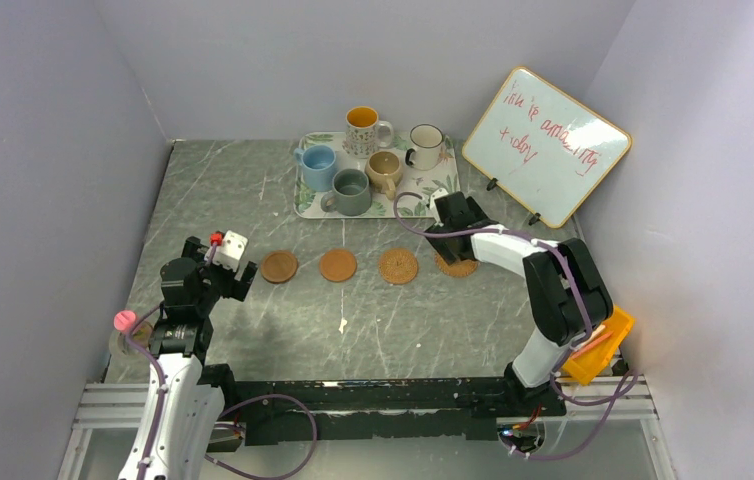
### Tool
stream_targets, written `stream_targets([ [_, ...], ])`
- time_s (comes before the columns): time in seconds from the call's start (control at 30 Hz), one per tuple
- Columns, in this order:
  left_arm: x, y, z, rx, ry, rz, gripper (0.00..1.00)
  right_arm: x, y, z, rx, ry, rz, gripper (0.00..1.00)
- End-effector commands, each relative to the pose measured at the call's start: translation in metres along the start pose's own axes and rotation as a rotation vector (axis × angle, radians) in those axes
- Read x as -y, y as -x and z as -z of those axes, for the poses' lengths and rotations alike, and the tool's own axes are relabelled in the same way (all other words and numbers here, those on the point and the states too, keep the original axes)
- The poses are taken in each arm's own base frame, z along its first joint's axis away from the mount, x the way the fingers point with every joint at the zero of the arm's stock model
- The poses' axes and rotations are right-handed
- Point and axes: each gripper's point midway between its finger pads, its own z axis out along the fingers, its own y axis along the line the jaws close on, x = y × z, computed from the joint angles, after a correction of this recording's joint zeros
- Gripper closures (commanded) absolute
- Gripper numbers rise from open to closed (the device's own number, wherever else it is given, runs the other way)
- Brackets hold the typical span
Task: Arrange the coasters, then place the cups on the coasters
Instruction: Move the coaster to the center of the board.
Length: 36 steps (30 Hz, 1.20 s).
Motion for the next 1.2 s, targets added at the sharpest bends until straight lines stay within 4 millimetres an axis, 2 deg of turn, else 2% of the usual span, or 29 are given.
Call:
stream_targets([
  [0.0,-0.003,0.006,-0.002,0.027,0.011,0.005,0.00,-0.005,-0.016,0.006,-0.049,0.041,0.023,0.00],
  [0.33,-0.003,0.005,-0.001,0.029,0.010,0.005,0.00,-0.003,-0.023,0.009,-0.056,0.029,0.031,0.00],
  [1.17,-0.002,0.005,-0.001,0.029,0.008,0.004,0.00,-0.001,-0.019,0.018,-0.037,0.036,0.016,0.00],
])
